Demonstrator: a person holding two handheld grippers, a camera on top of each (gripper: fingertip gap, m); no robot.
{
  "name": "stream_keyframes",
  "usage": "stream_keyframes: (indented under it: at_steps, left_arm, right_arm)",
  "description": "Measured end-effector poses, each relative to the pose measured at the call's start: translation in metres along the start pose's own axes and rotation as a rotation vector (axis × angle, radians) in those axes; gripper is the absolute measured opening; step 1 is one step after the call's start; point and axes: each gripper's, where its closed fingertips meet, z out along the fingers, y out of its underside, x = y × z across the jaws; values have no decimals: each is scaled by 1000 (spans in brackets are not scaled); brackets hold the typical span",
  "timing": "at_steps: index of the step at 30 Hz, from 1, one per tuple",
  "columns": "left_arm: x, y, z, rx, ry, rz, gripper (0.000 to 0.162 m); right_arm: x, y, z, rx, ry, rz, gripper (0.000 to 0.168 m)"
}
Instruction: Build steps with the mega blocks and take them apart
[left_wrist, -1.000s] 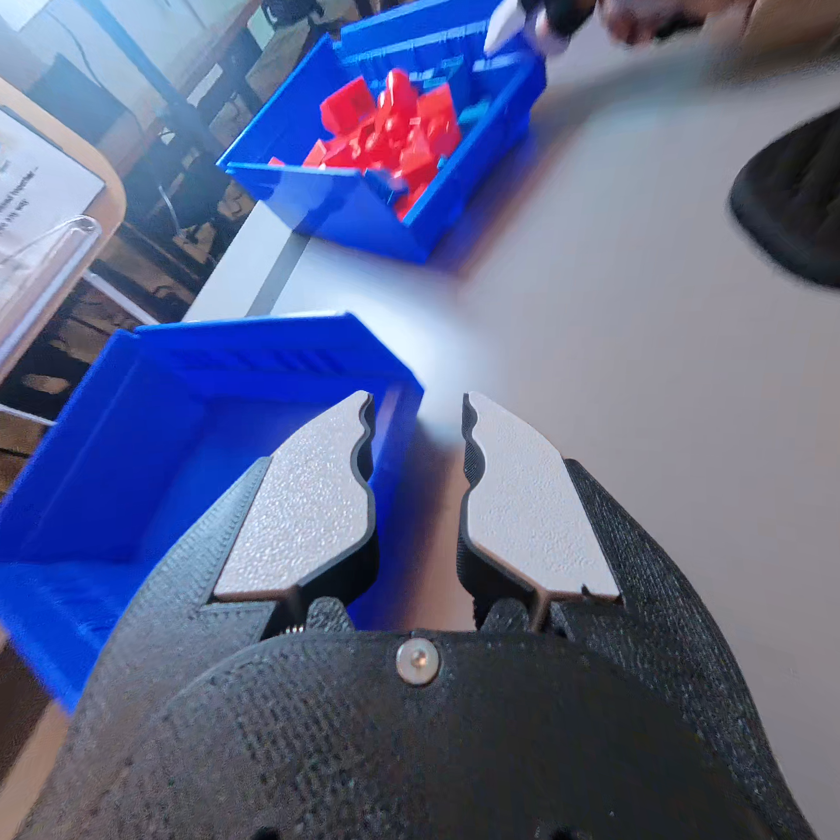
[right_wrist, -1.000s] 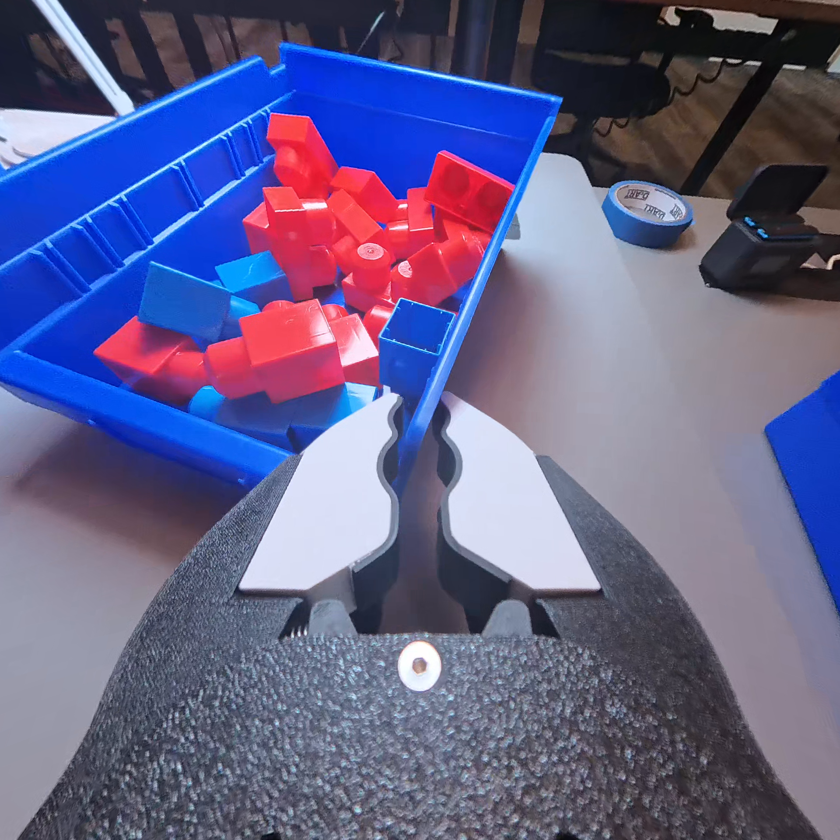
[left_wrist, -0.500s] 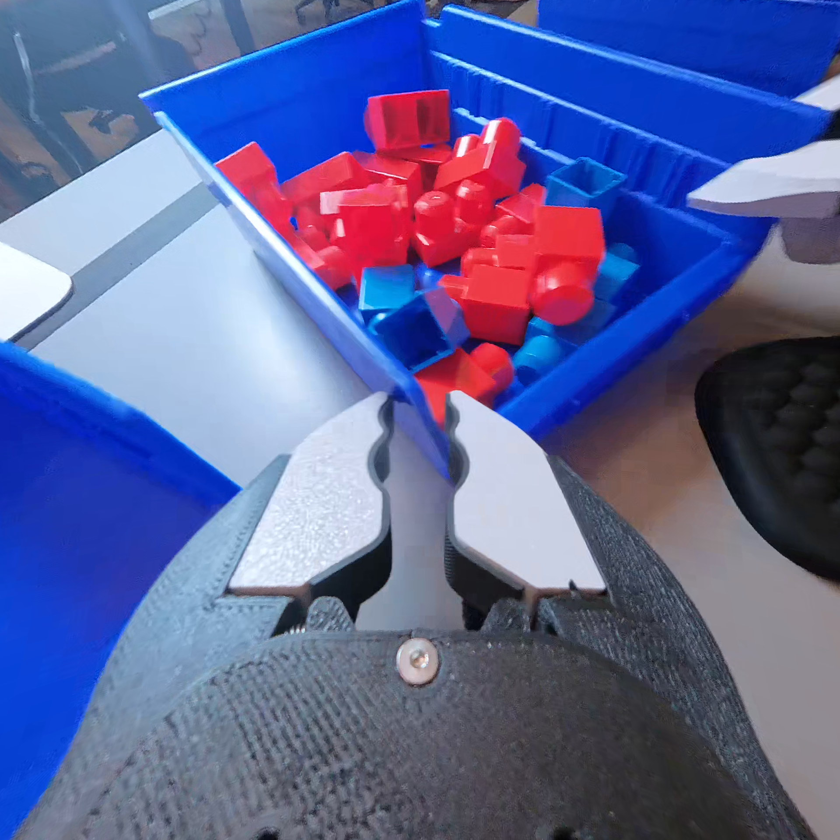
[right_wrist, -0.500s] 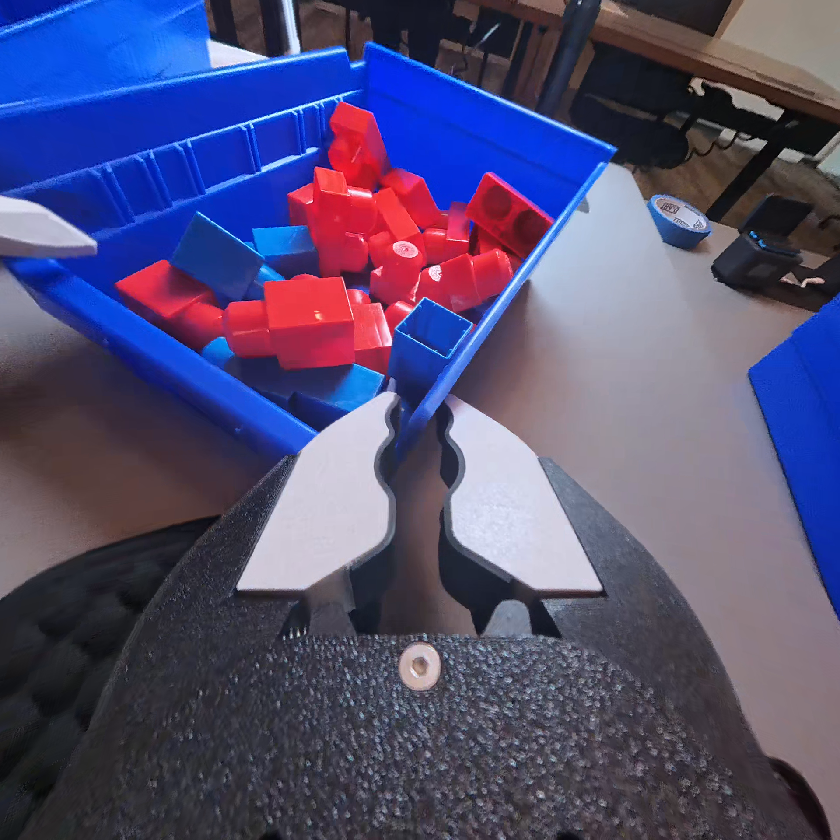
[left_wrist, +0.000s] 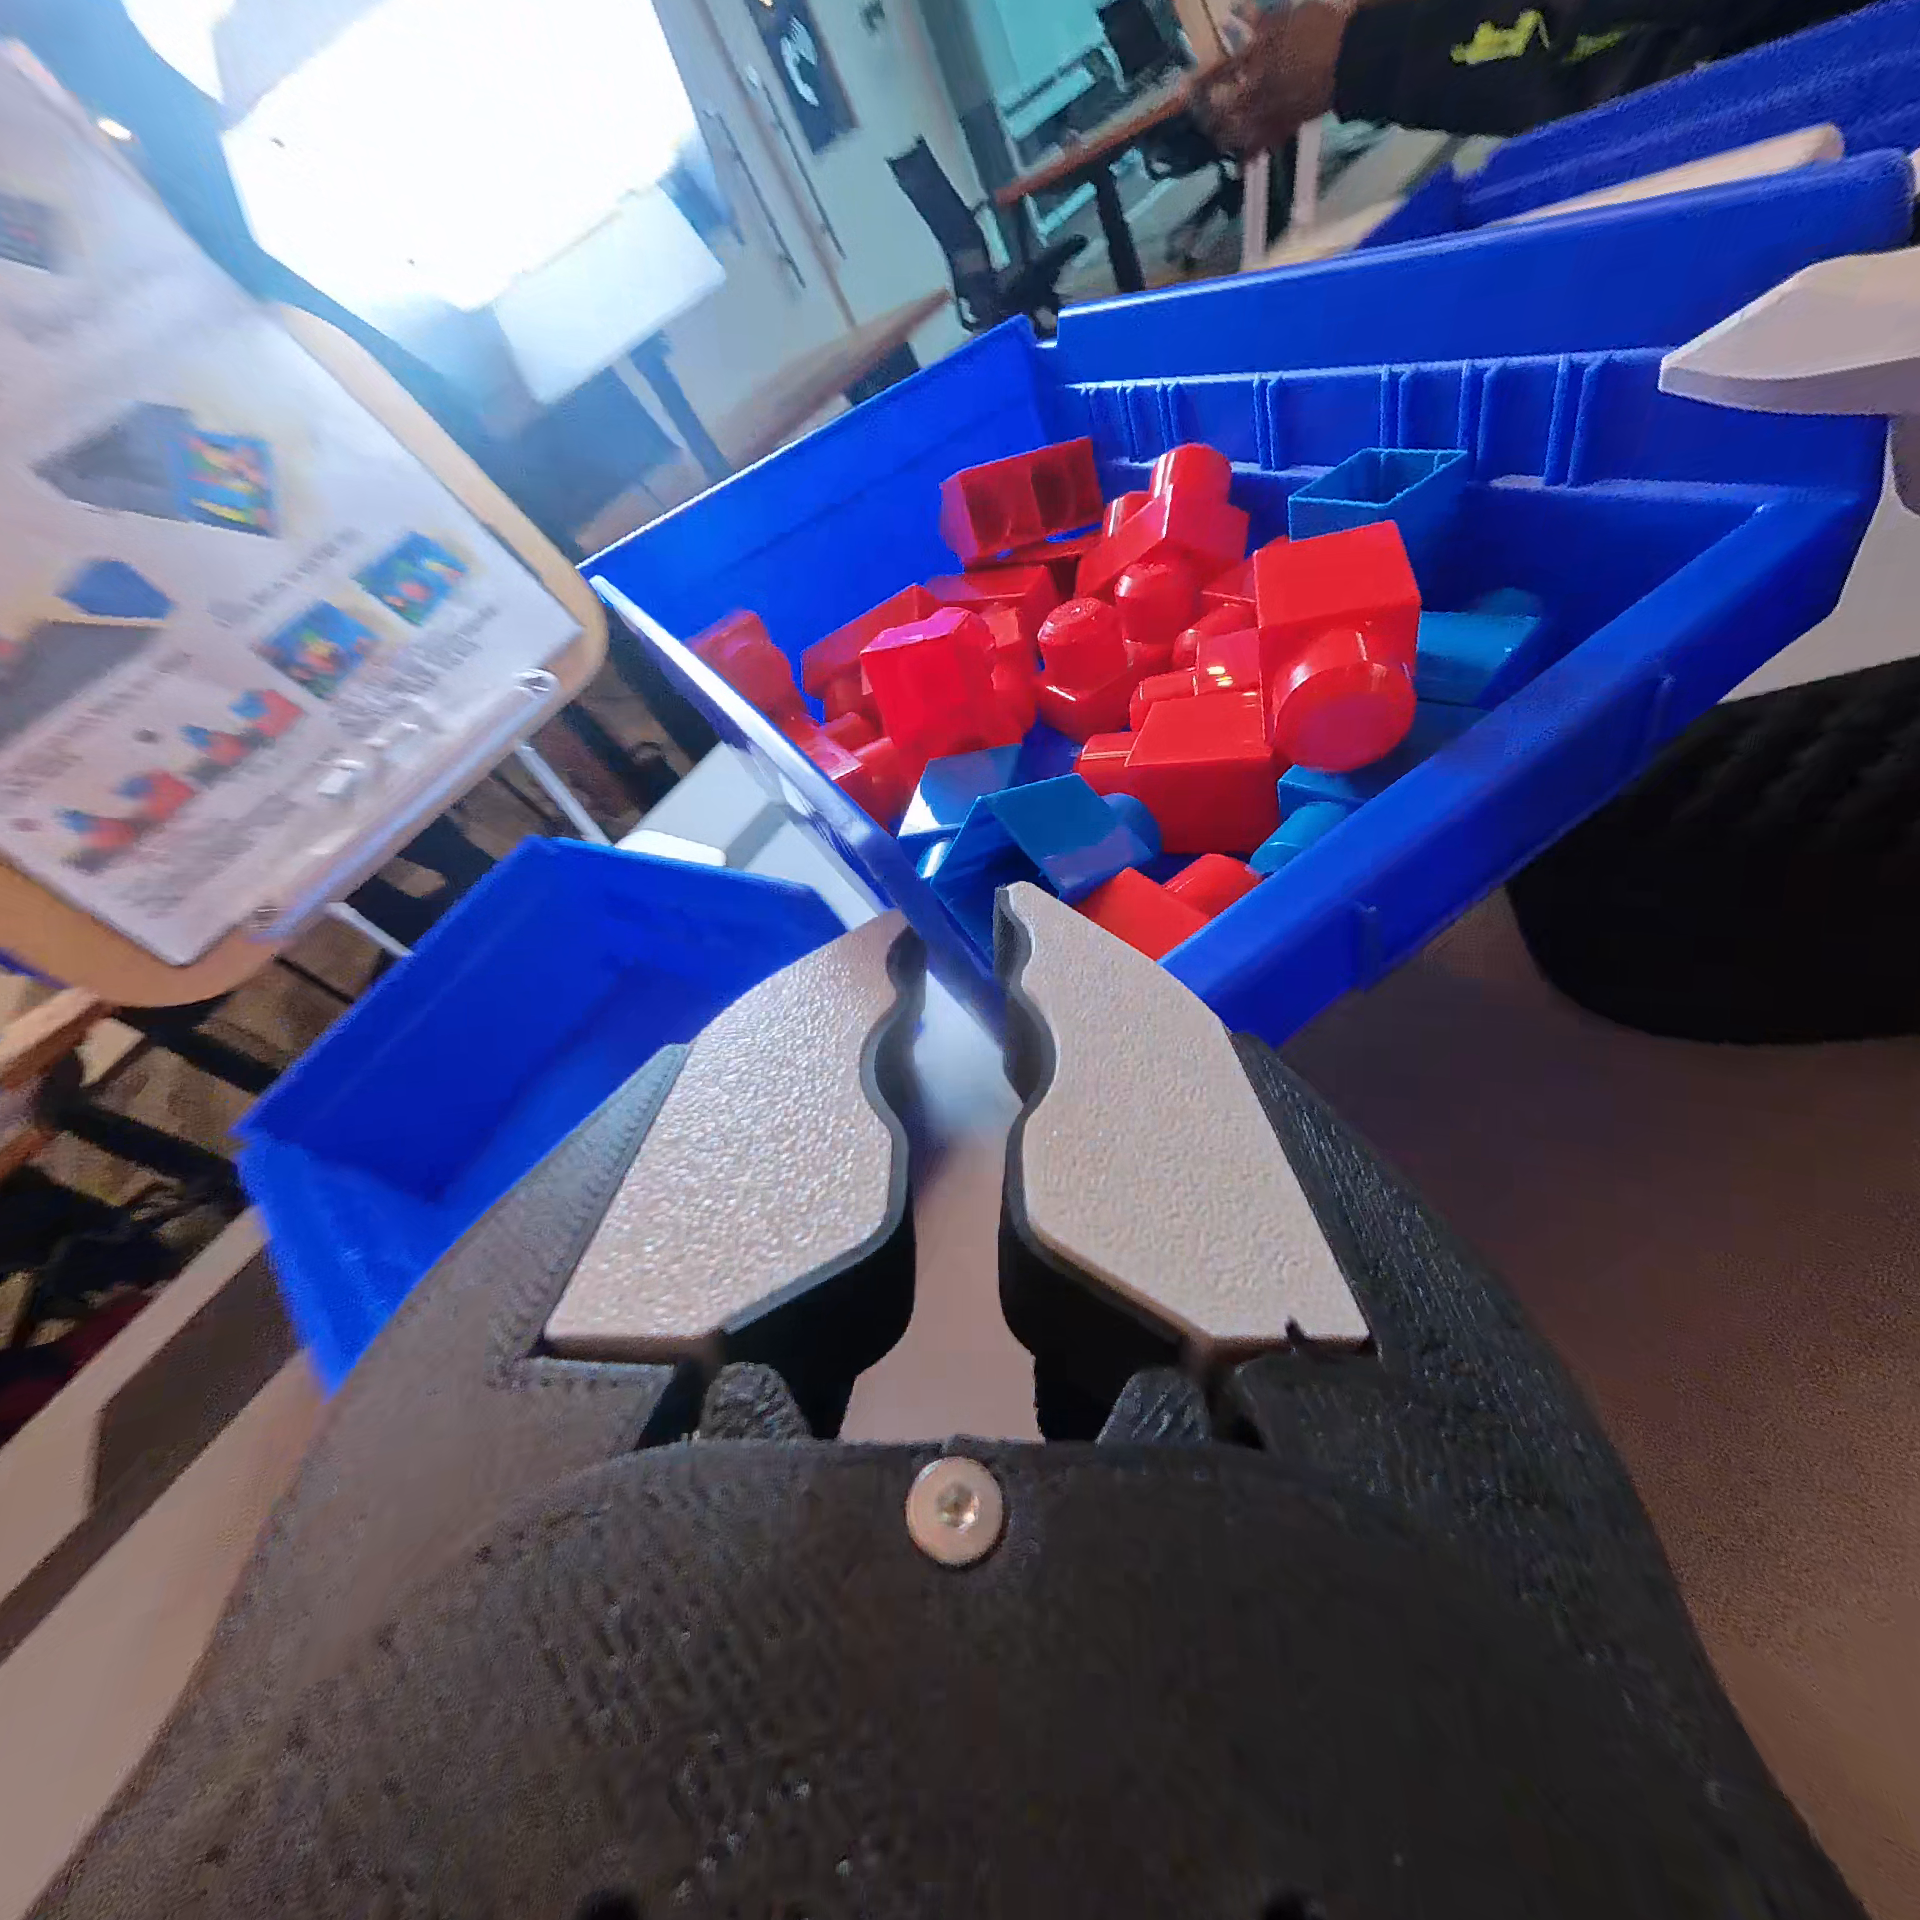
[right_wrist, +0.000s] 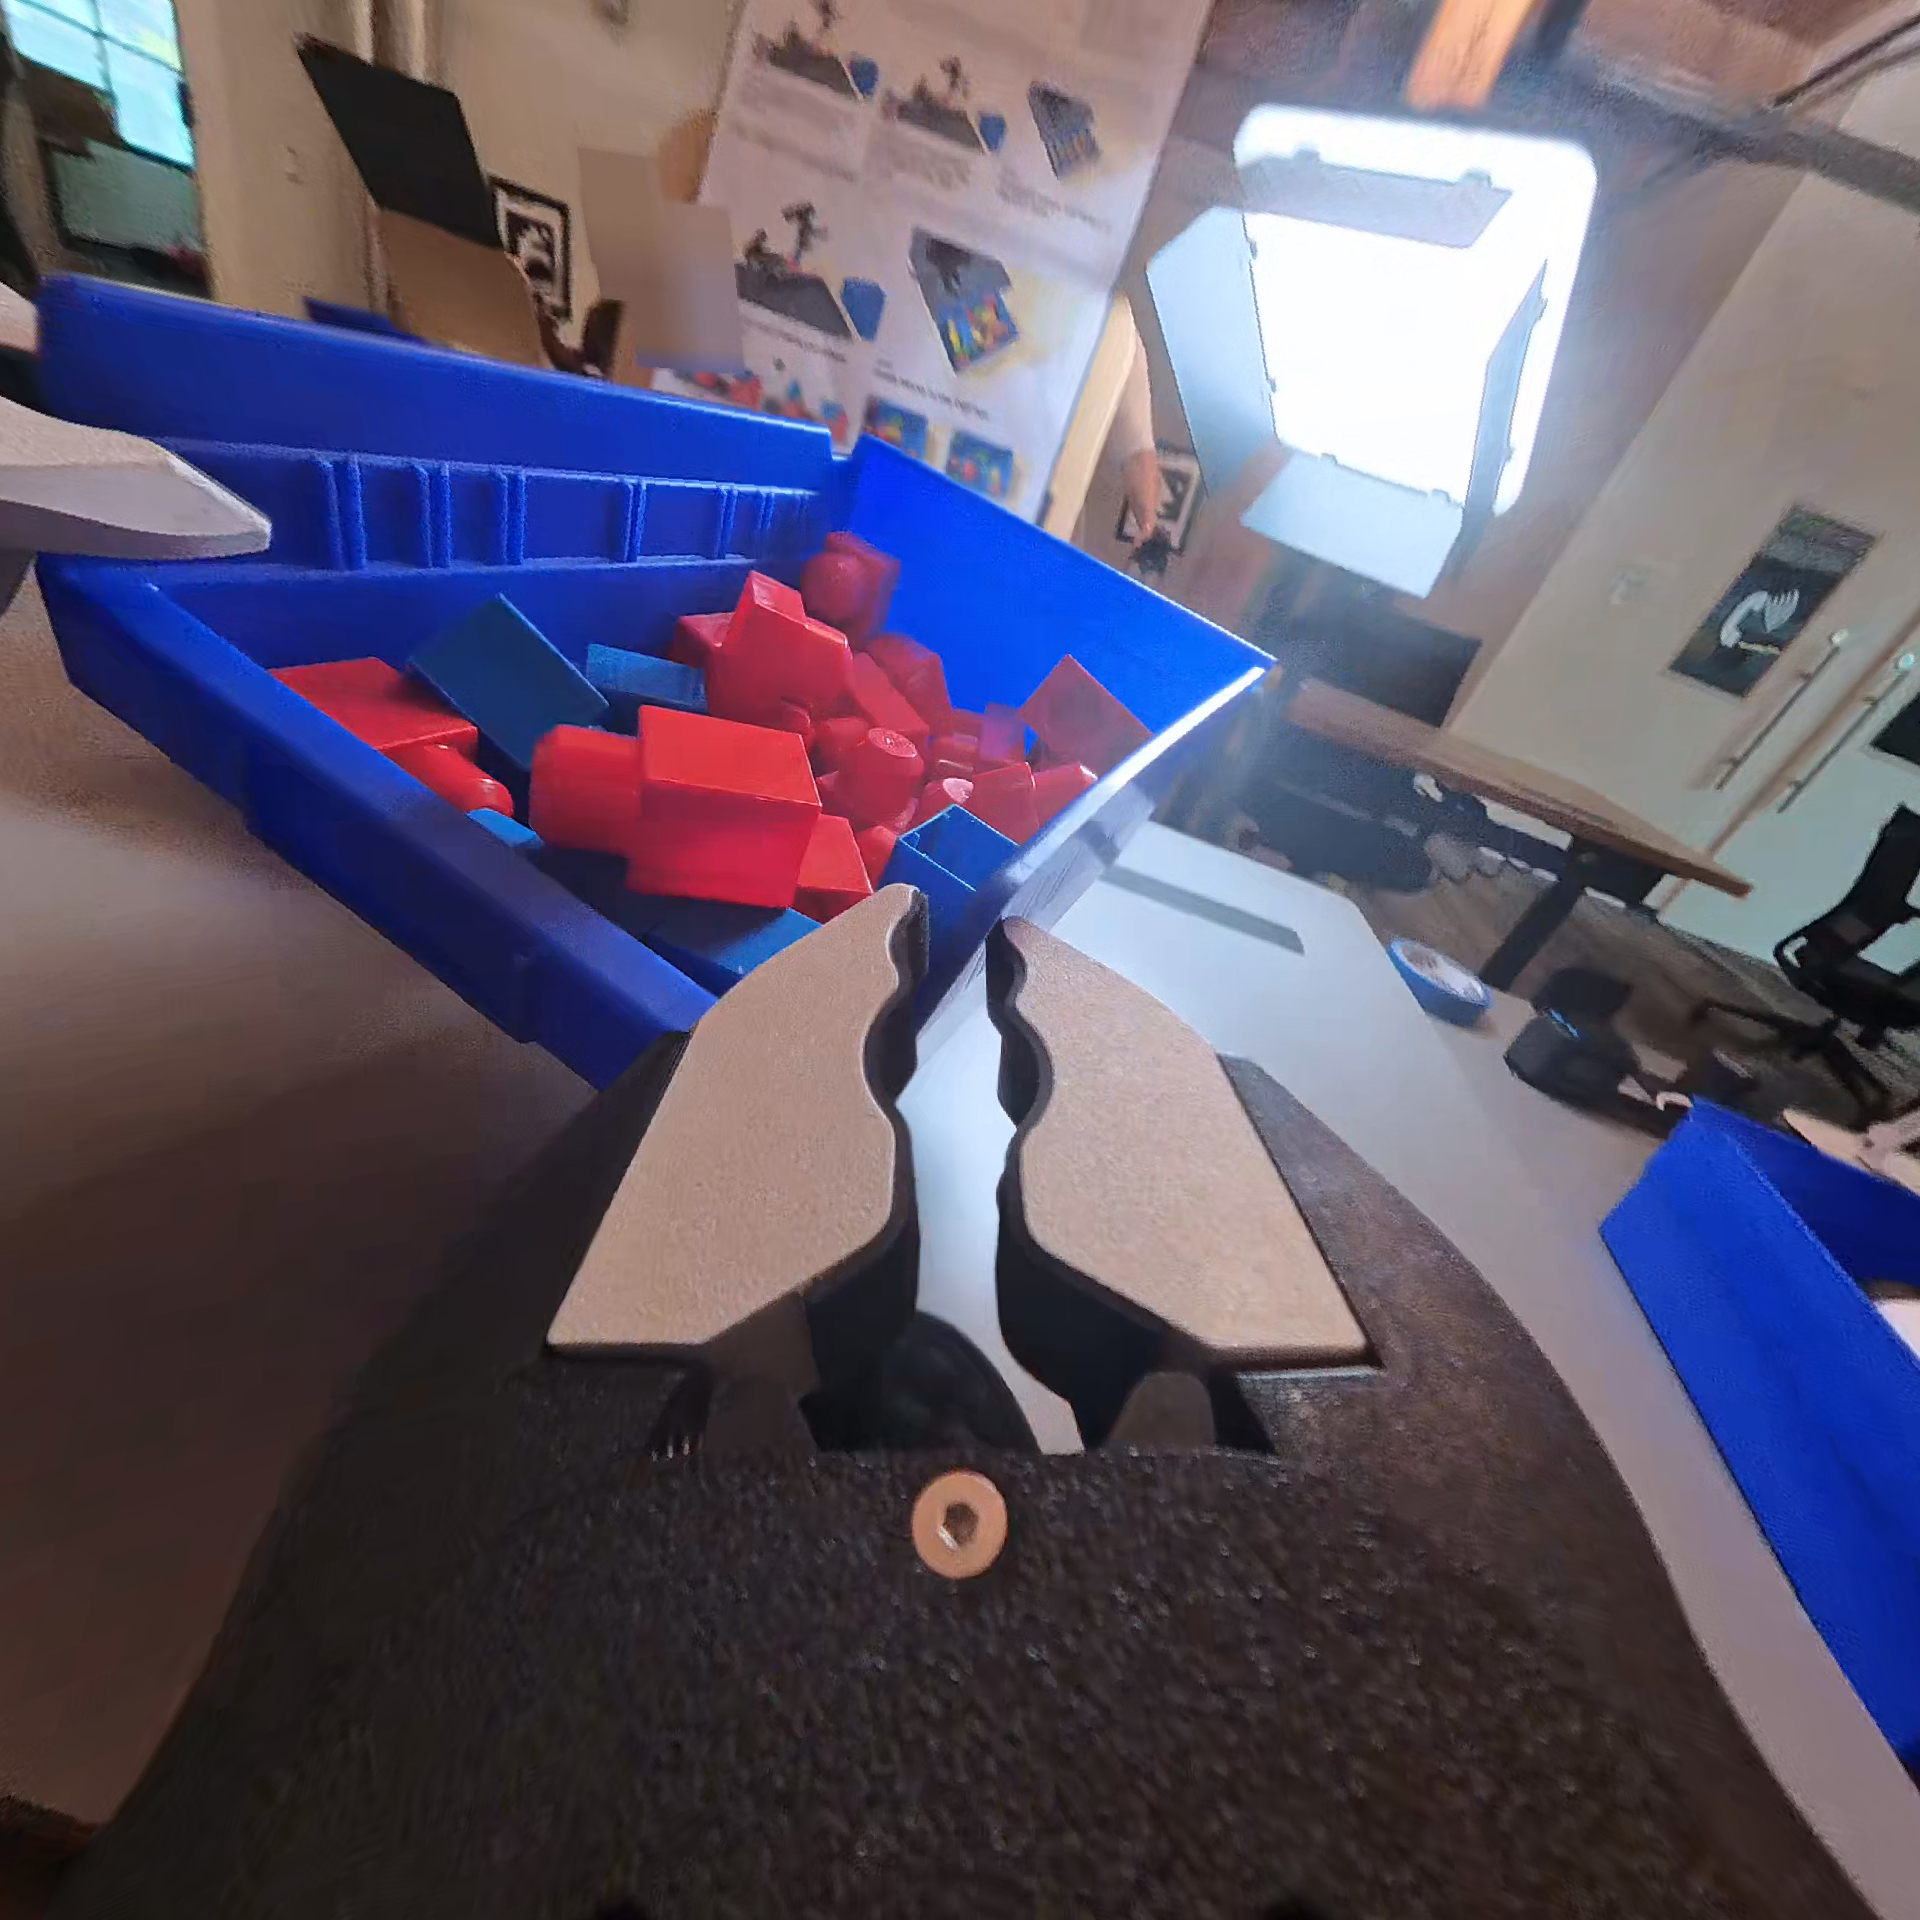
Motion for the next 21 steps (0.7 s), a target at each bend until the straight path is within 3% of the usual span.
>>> stream_keyframes:
  at_steps: [5, 10, 16, 21]
  left_arm:
    - [-49, -9, -79, 5, -200, -4, 12]
    - [-94, 22, -157, -68, -412, -45, 11]
    - [-130, 70, -234, -206, -578, -35, 11]
    - [-140, 128, -264, -317, -635, -113, 11]
  right_arm:
    - [-54, -64, 15, 137, -145, 21, 11]
    - [-134, -98, 48, 200, -327, 57, 10]
    - [-233, -107, 79, 220, -493, 91, 10]
    - [-296, -80, 100, 133, -613, 85, 10]
